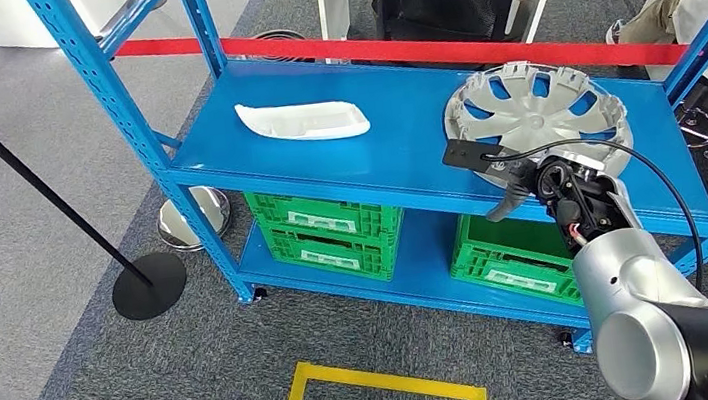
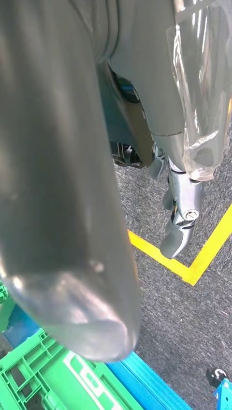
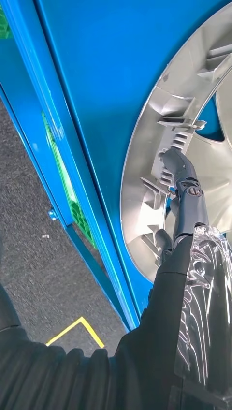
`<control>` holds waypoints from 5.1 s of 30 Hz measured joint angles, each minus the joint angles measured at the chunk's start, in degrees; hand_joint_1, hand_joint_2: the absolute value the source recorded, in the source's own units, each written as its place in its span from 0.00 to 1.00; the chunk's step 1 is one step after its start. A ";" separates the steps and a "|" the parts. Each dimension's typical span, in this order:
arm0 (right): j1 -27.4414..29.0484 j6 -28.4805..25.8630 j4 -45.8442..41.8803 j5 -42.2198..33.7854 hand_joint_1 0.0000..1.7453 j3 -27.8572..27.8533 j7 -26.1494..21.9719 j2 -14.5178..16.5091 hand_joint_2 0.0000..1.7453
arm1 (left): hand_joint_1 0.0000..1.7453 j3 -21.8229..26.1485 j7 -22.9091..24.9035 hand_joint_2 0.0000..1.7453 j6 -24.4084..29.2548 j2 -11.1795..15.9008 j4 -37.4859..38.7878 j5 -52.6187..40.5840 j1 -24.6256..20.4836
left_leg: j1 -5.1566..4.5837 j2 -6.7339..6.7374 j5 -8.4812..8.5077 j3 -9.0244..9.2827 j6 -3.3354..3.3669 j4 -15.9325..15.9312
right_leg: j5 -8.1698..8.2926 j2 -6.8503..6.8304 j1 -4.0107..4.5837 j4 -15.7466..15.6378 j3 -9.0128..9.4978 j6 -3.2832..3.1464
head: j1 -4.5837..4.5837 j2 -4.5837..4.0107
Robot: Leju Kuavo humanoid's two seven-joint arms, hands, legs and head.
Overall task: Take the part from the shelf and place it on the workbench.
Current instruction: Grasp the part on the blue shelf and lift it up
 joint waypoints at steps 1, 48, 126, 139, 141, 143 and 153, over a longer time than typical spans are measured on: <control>0.01 0.00 0.00 -0.13 0.94 -0.13 -0.06 -0.01 1.00 | 0.00 0.00 0.00 0.00 -0.02 0.00 0.00 -0.02 0.00 | 0.00 0.00 0.00 0.00 0.00 0.00 | 0.00 0.00 0.00 0.00 0.00 0.00 | 0.00 0.00; -0.69 1.20 -0.04 1.12 0.00 -1.12 -1.10 -0.03 1.00 | 0.00 0.02 -0.02 0.00 0.28 0.15 0.00 -0.25 0.01 | 0.00 0.01 0.00 0.06 0.00 0.00 | 0.00 0.01 0.00 0.00 0.09 0.00 | 0.01 0.00; -0.73 2.45 -0.87 0.31 0.00 -2.61 0.46 2.63 1.00 | 0.00 -1.37 8.39 0.00 -0.44 -0.52 -0.04 -4.16 -2.09 | -0.20 0.05 -0.11 0.65 0.43 -0.19 | -0.81 0.44 -0.76 1.74 -0.56 -0.25 | -0.12 0.00; -1.38 2.45 -1.19 1.25 0.00 -2.62 0.79 2.61 1.00 | 0.00 -1.76 8.89 0.50 -0.99 -0.61 -0.04 -4.15 -2.30 | -0.20 0.17 0.62 1.22 0.20 -1.42 | -0.51 0.35 -0.84 0.92 -0.15 0.42 | -0.10 0.00; -1.64 2.45 -1.32 1.30 0.00 -2.62 0.97 2.57 1.00 | 0.00 -1.75 9.18 1.00 -1.18 -0.76 -0.04 -4.14 -2.46 | 0.09 0.39 1.64 2.00 0.72 -3.05 | -2.42 0.23 -0.68 3.51 -1.25 0.64 | 0.09 0.00; -1.71 2.45 -1.32 1.37 0.00 -2.61 1.02 2.51 1.00 | 0.00 -1.75 9.38 1.00 -1.31 -0.92 -0.04 -4.14 -2.57 | 0.25 0.50 1.96 1.94 0.86 -3.38 | -6.00 0.14 -0.72 10.39 -4.25 0.86 | 0.20 0.00; -1.29 3.00 -1.33 1.43 0.00 -2.64 1.08 2.44 1.00 | 0.00 -1.74 9.53 0.00 -1.34 -0.91 -0.04 -4.14 -2.81 | 0.83 -0.02 1.26 -1.42 -1.41 0.88 | -1.79 0.51 -1.20 3.22 -0.64 0.21 | 0.05 0.00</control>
